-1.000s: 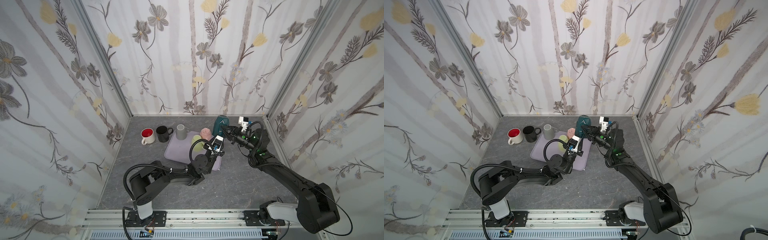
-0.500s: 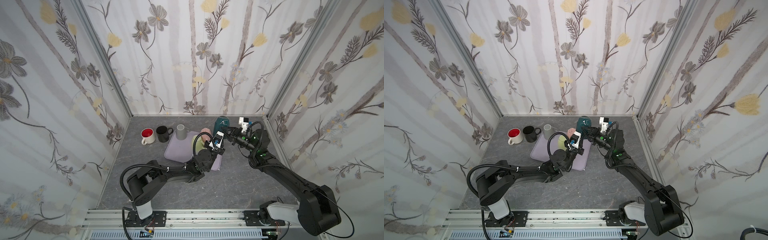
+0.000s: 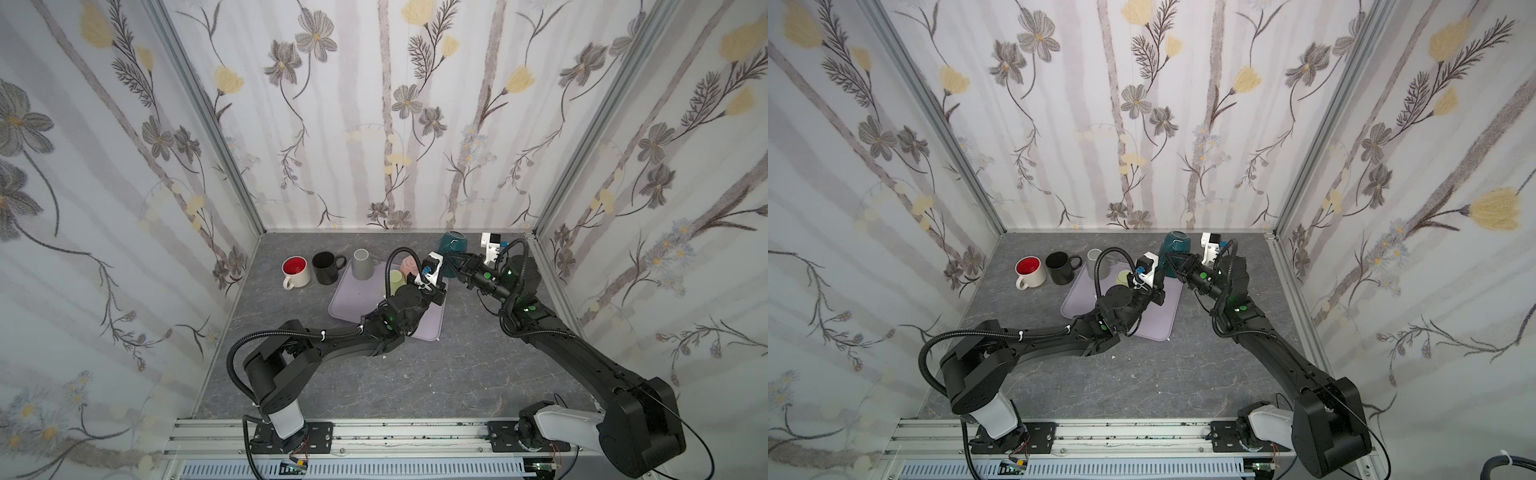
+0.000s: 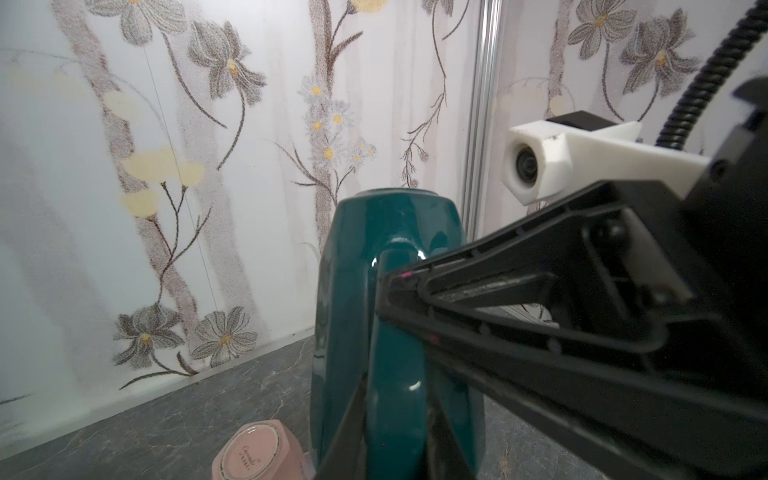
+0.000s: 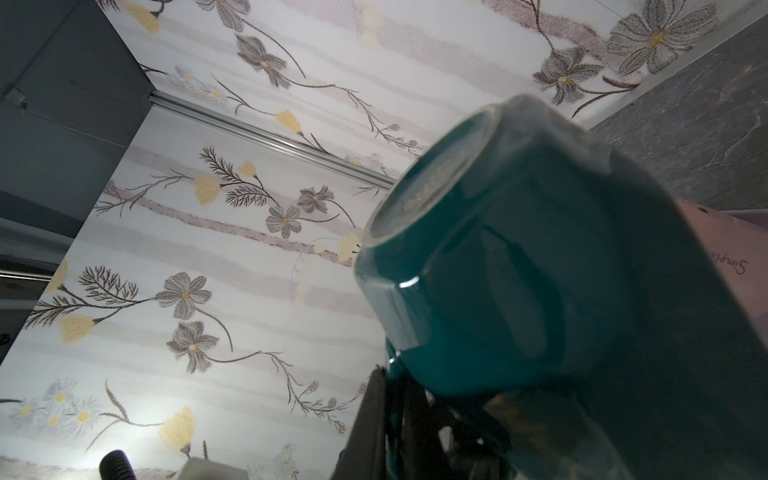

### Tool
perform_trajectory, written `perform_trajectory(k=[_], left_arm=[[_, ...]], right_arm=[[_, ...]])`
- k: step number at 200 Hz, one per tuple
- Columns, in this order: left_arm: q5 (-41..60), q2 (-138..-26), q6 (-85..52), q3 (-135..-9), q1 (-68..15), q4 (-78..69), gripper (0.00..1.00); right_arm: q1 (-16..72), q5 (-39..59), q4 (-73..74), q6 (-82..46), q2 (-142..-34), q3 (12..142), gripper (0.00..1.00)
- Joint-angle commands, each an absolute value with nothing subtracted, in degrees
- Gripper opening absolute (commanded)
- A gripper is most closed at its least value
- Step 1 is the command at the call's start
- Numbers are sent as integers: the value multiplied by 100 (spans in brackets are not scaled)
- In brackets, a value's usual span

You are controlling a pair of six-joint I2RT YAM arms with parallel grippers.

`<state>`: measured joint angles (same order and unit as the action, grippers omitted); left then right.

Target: Turn the mug right side up

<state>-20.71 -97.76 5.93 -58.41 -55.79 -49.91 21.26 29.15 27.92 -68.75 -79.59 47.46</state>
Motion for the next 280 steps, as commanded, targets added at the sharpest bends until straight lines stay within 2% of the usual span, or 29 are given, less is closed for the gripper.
perform_trajectory(k=[1,120,153,180,234,280], left_arm=[[-1952,-9738,417,-5947,-5528,-4709,15],[-895,-9743,356,-6275,-5432,-4188,18],[-654,-9622,392,-6204,-5425,-4269,2],[-448,-9523,316,-6223,-5397,-4150,0],[137,-9389,-533,-6566,-5120,-3237,0],[979,-9477,-1898,-6640,-4444,-3083,0]], right_arm=[[2162,3081,2920,-6454,-7961,4851,1],[2285,2905,1951,-5574,-8119,5277,0],[2284,2900,1858,-5459,-8170,5303,0],[2280,2909,1830,-5369,-8208,5304,0],[2282,2804,1663,-5065,-8244,5317,1],[2283,2819,1652,-4931,-8362,5292,4]])
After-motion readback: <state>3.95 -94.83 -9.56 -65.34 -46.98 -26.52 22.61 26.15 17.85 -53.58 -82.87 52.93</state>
